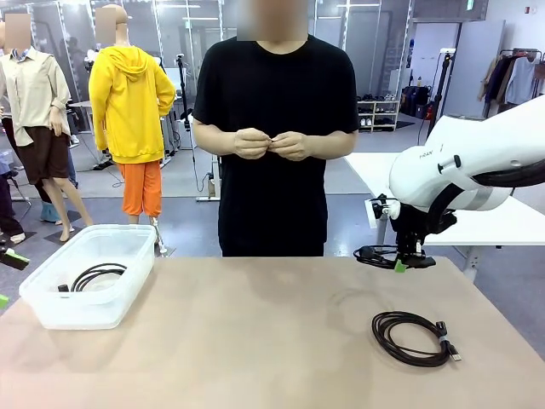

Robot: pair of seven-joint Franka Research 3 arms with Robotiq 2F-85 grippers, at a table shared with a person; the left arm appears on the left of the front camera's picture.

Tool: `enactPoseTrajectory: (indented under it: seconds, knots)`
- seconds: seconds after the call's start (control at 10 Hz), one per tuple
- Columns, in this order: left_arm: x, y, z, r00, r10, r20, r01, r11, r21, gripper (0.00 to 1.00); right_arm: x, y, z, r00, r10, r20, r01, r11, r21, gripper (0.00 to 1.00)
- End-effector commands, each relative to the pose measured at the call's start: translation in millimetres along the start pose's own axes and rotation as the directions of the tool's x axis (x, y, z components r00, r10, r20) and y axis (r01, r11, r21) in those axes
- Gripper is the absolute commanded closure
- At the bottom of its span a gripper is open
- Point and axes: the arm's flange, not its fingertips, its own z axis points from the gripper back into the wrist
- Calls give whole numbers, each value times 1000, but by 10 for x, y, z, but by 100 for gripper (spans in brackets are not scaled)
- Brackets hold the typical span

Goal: Organize and store the cables.
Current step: Place the Power Cable into the Organizing box.

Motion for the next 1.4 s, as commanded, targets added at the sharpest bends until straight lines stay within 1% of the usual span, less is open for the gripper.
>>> enactPoseTrajectory:
  seconds: [0.0,0.1,0.2,0.3,0.5,0.6,0.8,0.9,1.1,1.3]
  knots:
    - [8,15,4,1000,2,2,-2,1000,1,0,0,0,0,1000,0,0,0,1000,0,82]
    - [8,15,4,1000,2,2,-2,1000,1,0,183,118,84,999,46,9,-46,999,-1,82]
    - [8,15,4,1000,2,2,-2,1000,1,0,374,212,125,997,77,-1,-77,997,3,82]
    - [8,15,4,1000,2,2,-2,1000,1,0,580,307,148,995,102,10,-102,995,14,82]
    - [8,15,4,1000,2,2,-2,1000,1,0,1033,572,153,986,165,-11,-164,986,19,82]
    - [8,15,4,1000,2,2,-2,1000,1,0,1292,730,91,980,201,-12,-200,979,40,82]
    - [8,15,4,1000,2,2,-2,1000,1,0,1825,1037,-74,969,245,32,-247,966,76,82]
    - [8,15,4,1000,2,2,-2,1000,1,0,2029,1132,-144,964,263,42,-266,961,78,82]
    - [8,15,4,1000,2,2,-2,1000,1,0,2441,1346,-290,962,264,64,-269,960,78,82]
    - [8,15,4,1000,2,2,-2,1000,1,0,2710,1471,-539,961,274,32,-276,956,104,82]
